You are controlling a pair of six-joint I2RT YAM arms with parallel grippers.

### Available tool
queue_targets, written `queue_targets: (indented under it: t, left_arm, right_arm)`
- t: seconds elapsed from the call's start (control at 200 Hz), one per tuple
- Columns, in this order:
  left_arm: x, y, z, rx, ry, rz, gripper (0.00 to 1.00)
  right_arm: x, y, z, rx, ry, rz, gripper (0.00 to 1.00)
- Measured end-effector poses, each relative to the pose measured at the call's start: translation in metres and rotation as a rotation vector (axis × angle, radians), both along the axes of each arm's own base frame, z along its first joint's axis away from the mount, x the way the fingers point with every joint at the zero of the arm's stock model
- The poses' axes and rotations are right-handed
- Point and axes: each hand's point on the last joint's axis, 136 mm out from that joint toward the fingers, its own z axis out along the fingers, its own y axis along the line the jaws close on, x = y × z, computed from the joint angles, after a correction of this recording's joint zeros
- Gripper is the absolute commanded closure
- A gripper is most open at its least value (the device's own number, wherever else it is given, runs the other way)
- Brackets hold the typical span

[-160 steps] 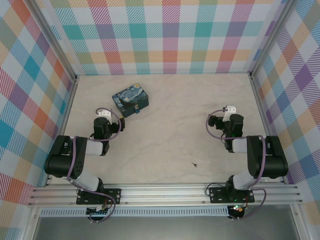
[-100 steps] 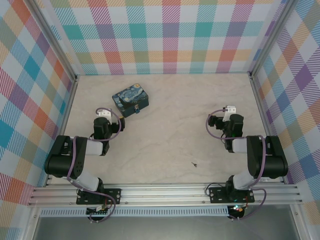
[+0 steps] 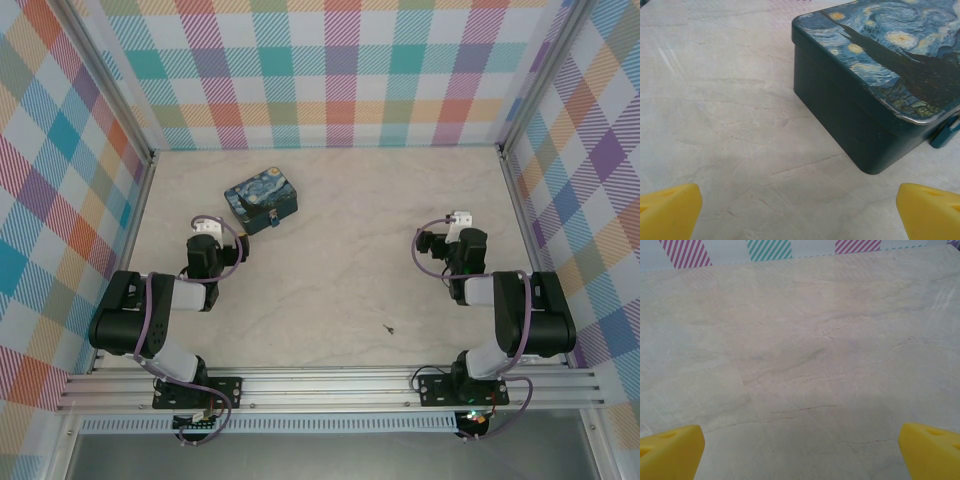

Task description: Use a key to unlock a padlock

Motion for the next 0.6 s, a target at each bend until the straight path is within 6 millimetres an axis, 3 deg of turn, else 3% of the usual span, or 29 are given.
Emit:
queue_targets:
  t: [0.135, 0.225, 0.445, 0.6]
  left_arm:
    - [-0.004, 0.009, 0.011, -0.001, -0.008, 0.056, 0.0]
    - [-0.011, 0.015, 0.036, -0.012, -0.042, 0.093, 0.0]
    - [-0.02, 0.024, 0.11, -0.105, -0.113, 0.176, 0.0]
    - [-0.017, 0.019, 0.141, -0.168, -0.075, 0.18, 0.0]
  right_arm:
    - [-0.001, -0.001, 0.0, 0.0, 0.007, -0.01, 0.0]
    - [-0.005, -0.002, 0.006, 0.003, 0.016, -0.012, 0.0]
    - [-0.009, 0.001, 0.053, 0.037, -0.006, -0.012, 0.0]
    - [-0.025, 0.007, 0.077, 0.11, 0.007, -0.001, 0.0]
